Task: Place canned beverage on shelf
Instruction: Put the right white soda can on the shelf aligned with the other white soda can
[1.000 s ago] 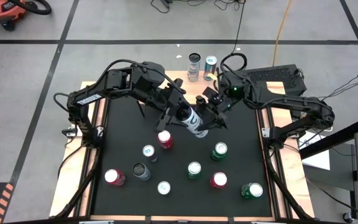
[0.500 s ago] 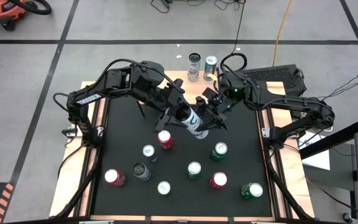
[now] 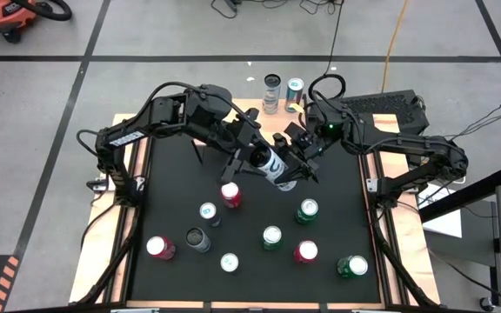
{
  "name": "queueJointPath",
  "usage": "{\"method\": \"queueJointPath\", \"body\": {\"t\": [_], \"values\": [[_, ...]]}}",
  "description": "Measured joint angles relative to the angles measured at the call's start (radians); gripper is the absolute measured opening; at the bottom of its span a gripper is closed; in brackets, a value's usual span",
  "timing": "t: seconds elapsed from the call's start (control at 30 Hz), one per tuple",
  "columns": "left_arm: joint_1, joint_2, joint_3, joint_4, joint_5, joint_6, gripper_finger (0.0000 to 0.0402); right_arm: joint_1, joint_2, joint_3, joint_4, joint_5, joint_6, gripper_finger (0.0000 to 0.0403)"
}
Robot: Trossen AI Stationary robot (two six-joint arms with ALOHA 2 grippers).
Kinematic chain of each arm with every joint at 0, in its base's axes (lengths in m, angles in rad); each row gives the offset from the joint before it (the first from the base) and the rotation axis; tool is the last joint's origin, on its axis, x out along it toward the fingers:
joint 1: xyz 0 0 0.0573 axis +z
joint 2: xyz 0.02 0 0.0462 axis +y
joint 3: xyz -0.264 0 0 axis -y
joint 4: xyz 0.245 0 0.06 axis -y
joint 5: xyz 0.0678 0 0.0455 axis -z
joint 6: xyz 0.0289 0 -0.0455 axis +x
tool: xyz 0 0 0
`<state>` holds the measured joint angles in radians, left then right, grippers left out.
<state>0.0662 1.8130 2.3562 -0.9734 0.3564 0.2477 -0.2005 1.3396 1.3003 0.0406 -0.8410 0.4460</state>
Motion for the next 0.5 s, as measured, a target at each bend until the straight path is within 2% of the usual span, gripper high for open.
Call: {"method": "queueJointPath", "body": {"t": [0.23, 0.5], "values": [[-0.002, 0.0, 0.0, -0.005, -0.036, -0.003, 0.0257, 0.0, 0.0, 0.0, -0.003, 0.003, -0.017, 0.0246], [0.002, -0.007, 0.0, 0.005, -0.204, -0.137, 0.0331, -0.001, 0.002, -0.001, -0.015, 0.022, -0.01, 0.0248]]}}
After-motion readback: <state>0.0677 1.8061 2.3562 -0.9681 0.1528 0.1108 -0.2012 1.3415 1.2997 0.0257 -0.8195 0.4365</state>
